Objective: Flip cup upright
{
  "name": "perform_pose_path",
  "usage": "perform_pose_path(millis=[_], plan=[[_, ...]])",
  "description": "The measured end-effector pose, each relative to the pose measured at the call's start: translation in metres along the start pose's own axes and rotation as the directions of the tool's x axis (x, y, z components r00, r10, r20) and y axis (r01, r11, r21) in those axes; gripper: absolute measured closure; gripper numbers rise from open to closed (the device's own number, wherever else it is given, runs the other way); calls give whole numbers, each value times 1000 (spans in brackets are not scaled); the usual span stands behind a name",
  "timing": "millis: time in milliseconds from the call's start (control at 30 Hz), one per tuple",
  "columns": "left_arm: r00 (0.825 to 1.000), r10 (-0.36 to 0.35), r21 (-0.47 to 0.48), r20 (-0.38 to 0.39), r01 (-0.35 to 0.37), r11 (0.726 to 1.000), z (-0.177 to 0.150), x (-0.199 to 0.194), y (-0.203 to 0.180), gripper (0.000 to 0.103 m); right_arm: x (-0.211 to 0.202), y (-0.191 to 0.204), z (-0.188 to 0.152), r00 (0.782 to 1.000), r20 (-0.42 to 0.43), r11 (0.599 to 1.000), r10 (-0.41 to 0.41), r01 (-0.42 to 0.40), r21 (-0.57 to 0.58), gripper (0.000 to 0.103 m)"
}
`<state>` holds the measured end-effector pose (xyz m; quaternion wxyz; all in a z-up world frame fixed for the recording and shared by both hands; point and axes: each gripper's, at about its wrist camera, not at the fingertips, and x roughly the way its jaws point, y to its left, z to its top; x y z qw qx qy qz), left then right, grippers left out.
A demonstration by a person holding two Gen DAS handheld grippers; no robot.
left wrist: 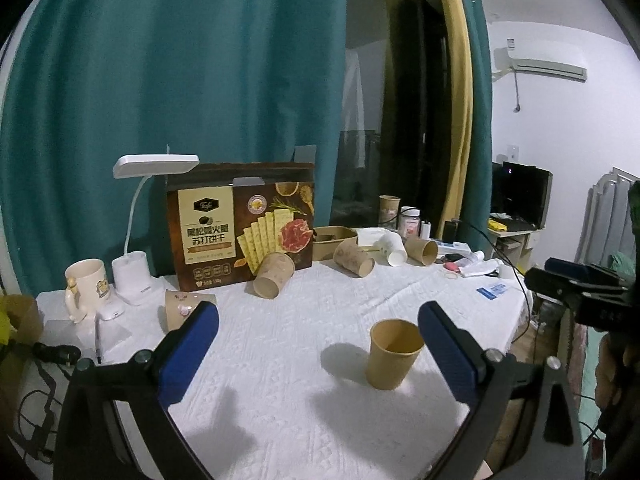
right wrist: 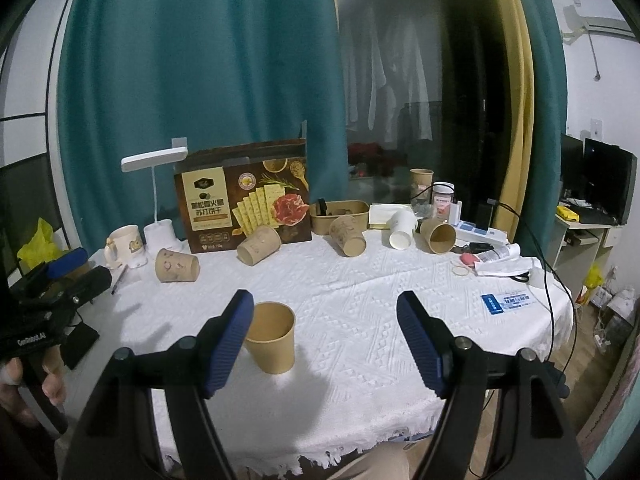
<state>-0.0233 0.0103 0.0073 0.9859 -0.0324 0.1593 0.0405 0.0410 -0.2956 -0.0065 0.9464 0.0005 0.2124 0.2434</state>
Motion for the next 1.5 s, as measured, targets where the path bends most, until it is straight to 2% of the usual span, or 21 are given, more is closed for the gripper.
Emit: perform_pose_path(millis=[1500], plan=[[1000,-14,-20,-12,13,1000,1,3,2,3,8,-1,-2,1000,-12,1000,17,-17,6,31]])
